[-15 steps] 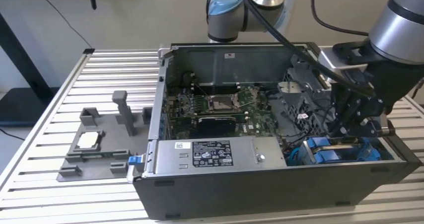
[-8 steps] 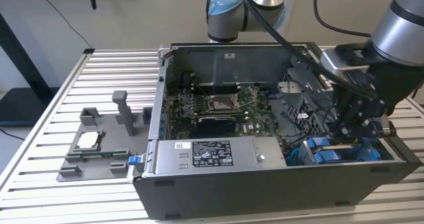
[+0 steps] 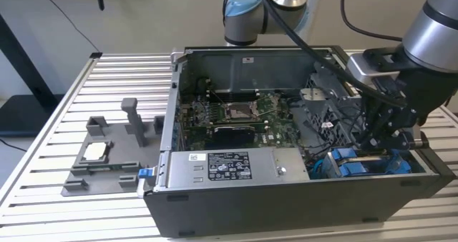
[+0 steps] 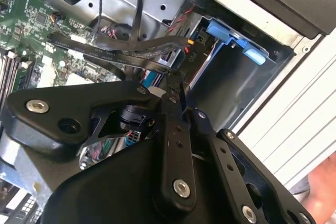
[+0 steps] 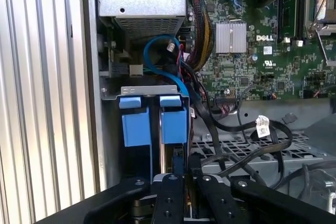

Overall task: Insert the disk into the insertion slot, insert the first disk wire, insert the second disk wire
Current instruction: 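Insert the second disk wire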

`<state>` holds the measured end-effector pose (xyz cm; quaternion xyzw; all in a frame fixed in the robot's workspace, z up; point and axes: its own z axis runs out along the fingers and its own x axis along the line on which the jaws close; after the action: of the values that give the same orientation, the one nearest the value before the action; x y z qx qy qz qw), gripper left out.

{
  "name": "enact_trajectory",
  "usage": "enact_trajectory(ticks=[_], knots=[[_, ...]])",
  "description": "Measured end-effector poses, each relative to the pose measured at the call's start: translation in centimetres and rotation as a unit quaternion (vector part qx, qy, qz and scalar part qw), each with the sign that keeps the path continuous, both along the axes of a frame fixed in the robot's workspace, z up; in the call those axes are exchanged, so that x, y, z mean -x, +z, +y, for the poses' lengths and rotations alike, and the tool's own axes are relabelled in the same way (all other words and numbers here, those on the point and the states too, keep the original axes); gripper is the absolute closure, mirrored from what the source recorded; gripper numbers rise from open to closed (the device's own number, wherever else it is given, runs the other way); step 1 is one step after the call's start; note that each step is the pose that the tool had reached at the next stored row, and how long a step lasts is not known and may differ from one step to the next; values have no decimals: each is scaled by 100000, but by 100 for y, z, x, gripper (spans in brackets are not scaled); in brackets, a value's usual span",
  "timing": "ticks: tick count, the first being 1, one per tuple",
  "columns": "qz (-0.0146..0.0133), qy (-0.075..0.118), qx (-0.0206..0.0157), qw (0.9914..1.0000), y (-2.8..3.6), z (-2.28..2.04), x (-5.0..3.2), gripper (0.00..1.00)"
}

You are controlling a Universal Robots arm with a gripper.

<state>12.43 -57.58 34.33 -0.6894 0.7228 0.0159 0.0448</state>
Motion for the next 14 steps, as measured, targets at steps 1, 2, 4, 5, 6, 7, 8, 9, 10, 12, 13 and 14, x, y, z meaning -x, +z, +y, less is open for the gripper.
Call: enact_trajectory(ticks=[1,2,4,5,6,7,8,9,10,12,13,14], knots=[[1,-35,-1,100000,-1,0,-1,84],[1,-60,-3,100000,-2,0,-1,84],[1,-76,1,100000,-3,0,-1,84],[2,-84,1,100000,-4,0,-1,84],[2,-90,3,100000,-6,0,-1,84],[3,-98,16,100000,-8,0,-1,84],[4,-104,45,100000,-9,0,-1,84],[4,-114,73,100000,-11,0,-1,84],[6,-124,101,100000,-13,0,-1,84],[9,-141,192,100000,-18,0,-1,84],[8,-153,246,100000,-22,0,-1,84],[9,-165,298,99999,-26,0,-1,84]])
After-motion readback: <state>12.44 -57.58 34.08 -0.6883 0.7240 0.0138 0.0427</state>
